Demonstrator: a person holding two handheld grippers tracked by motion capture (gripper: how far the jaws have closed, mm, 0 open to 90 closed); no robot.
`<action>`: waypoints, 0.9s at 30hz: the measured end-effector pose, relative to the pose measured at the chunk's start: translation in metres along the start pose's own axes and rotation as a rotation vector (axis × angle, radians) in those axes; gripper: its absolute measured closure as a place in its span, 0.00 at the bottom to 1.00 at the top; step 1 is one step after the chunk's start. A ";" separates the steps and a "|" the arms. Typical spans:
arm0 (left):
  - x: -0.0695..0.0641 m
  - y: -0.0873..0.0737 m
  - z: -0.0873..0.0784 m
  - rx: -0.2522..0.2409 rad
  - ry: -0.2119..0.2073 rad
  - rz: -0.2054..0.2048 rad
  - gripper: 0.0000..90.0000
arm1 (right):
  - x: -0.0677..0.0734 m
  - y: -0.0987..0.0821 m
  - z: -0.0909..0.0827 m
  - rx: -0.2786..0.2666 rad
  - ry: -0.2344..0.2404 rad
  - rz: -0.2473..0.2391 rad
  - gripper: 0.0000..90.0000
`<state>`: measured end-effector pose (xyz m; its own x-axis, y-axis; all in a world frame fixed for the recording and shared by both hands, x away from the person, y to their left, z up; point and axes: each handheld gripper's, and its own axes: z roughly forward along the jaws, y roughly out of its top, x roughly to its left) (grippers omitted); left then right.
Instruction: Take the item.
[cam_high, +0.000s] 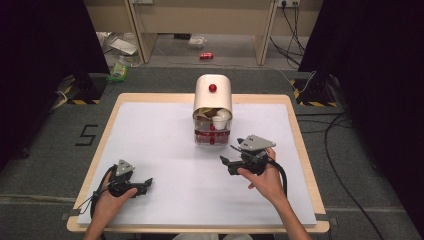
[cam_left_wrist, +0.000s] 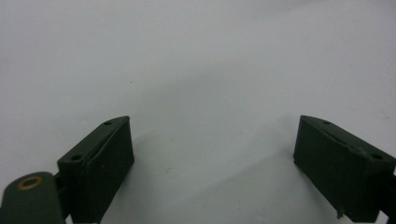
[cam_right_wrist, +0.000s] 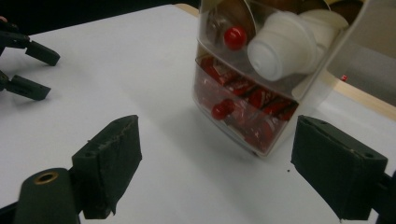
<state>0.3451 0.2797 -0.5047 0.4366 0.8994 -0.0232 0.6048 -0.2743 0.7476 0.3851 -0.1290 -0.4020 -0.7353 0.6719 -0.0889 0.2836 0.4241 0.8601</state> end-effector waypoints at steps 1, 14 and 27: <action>0.000 0.000 0.000 0.000 0.000 0.000 0.12 | 0.001 0.003 0.001 -0.003 0.001 -0.005 0.18; 0.000 0.000 0.000 -0.001 0.000 -0.001 0.12 | 0.000 0.041 0.017 -0.071 0.002 -0.026 0.20; 0.000 0.000 0.000 -0.001 -0.001 -0.001 0.12 | -0.001 0.064 0.035 -0.087 -0.016 -0.056 0.21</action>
<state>0.3452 0.2799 -0.5047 0.4362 0.8995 -0.0247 0.6047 -0.2727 0.7483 0.4254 -0.0814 -0.3647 -0.7382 0.6586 -0.1459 0.1870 0.4076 0.8938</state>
